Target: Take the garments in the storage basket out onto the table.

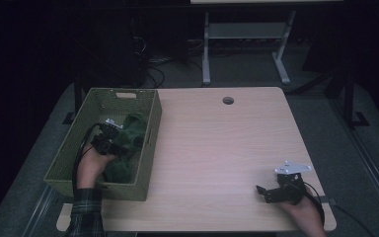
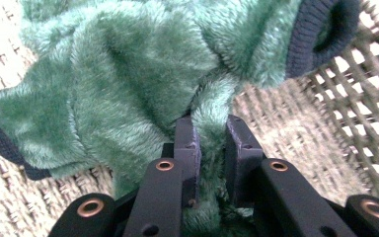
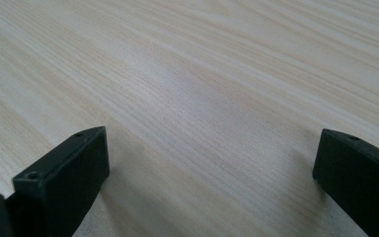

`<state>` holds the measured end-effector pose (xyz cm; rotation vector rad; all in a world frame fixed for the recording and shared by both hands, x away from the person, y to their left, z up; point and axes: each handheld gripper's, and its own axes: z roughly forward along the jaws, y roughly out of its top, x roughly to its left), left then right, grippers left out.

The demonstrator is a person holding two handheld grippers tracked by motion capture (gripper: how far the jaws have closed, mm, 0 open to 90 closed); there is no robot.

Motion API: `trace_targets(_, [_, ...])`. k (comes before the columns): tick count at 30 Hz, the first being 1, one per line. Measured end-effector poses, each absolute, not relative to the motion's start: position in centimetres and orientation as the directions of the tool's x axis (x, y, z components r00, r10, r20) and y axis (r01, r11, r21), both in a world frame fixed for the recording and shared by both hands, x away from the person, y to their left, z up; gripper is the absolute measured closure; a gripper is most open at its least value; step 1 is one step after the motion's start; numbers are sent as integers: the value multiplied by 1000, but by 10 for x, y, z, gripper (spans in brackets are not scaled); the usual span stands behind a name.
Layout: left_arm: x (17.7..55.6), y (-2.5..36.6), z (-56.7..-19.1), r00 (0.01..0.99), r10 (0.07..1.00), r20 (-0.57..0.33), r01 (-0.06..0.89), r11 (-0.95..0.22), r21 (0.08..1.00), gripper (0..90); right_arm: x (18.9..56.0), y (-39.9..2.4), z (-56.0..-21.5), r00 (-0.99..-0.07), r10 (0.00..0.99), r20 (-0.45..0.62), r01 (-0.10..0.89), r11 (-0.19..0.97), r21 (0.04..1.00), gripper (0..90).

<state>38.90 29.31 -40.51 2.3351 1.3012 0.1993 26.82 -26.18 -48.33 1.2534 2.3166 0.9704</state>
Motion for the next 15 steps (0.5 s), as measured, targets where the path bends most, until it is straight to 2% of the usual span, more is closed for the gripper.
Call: trace_targets(15, [378, 301, -380, 565, 811, -151, 708, -383, 594, 785, 268, -262, -483, -557, 830, 29, 603, 380, 701, 4])
